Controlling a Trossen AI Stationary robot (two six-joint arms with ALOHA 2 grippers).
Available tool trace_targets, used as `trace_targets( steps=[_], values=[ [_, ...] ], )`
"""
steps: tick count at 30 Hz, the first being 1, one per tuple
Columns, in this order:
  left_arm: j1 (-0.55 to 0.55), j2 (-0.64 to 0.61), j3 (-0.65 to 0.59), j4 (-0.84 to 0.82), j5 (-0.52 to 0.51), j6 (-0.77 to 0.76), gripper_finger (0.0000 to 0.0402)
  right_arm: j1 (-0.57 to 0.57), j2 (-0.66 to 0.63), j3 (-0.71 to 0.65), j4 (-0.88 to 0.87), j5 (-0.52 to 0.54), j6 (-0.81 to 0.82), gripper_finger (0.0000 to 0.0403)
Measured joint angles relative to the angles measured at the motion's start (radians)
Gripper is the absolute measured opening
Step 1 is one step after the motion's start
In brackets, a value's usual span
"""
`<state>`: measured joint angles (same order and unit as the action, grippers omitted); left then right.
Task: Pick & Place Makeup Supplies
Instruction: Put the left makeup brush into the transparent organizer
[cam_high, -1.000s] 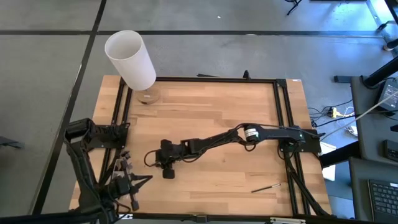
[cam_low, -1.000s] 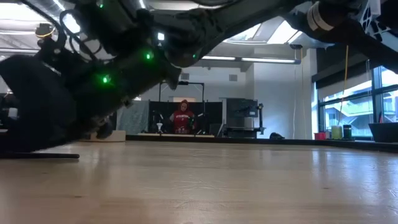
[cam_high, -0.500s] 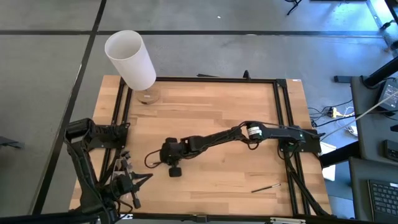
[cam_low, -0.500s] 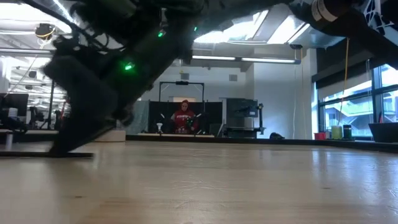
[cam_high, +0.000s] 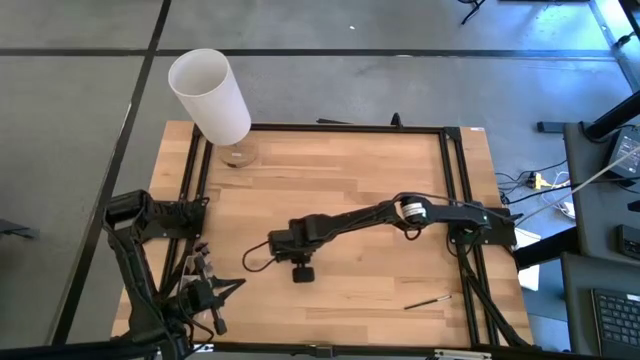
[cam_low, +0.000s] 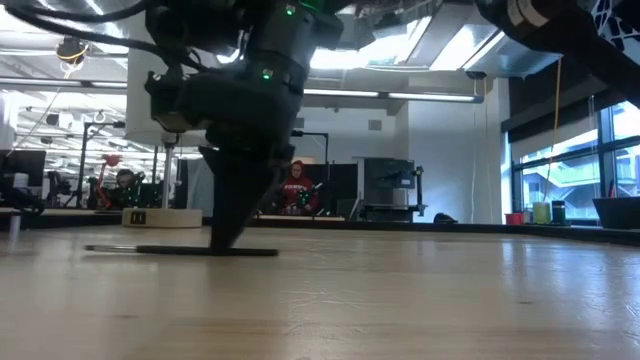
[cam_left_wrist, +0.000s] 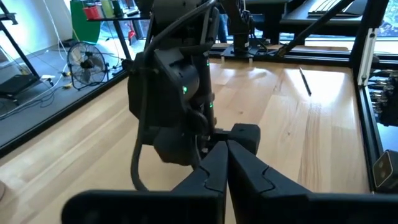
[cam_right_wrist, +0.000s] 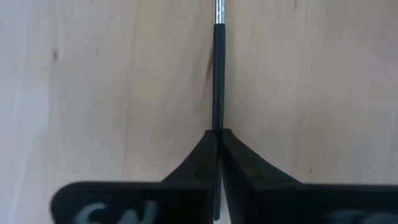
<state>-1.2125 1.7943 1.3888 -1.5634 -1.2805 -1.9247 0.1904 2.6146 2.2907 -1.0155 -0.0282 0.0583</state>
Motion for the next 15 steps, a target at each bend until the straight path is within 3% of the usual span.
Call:
trace_targets(
  steps=[3, 15],
  values=[
    [0.000, 0.000, 0.000, 0.000, -0.001, 0.000, 0.0002, 0.004, -0.003, 0.063, -0.086, 0.003, 0.025, 0.0023],
    [0.000, 0.000, 0.000, 0.000, -0.004, 0.000, 0.0004, 0.007, -0.043, 0.049, 0.033, 0.071, 0.013, 0.0092]
  ],
)
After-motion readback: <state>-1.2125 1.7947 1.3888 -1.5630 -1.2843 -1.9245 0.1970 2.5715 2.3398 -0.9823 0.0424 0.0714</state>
